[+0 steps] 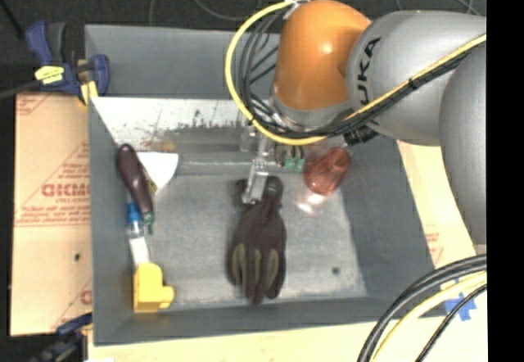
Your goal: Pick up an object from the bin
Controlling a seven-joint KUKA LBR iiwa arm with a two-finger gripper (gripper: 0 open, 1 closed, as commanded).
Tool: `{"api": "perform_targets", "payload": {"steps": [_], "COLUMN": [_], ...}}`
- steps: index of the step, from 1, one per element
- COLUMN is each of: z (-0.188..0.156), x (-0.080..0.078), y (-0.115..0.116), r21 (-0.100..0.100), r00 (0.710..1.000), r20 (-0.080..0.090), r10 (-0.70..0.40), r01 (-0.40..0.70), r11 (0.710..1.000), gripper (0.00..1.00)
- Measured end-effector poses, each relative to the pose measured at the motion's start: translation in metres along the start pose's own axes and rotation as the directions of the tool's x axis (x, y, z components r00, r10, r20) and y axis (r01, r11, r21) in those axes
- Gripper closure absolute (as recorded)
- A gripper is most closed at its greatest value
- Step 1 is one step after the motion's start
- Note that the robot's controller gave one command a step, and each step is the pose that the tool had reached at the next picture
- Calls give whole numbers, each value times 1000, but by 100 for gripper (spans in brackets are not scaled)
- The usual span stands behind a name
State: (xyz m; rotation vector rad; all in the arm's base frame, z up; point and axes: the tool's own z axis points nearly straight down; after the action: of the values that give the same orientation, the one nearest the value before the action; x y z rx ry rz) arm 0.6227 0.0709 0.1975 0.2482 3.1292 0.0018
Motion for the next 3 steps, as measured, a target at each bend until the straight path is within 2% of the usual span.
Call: {"api": "perform_targets", "payload": {"steps": [1, 2, 3], "z": [19, 44, 65], "x": [-2, -7, -14], "y": [-14, -32, -47], "r21": [-3, -5, -6], "r00": [999, 993, 946], "r20": [14, 14, 9], "r10": [-31, 113, 324], "r01": [31, -113, -324], "r11": [1000, 994, 946], "gripper": [0, 0, 0]}}
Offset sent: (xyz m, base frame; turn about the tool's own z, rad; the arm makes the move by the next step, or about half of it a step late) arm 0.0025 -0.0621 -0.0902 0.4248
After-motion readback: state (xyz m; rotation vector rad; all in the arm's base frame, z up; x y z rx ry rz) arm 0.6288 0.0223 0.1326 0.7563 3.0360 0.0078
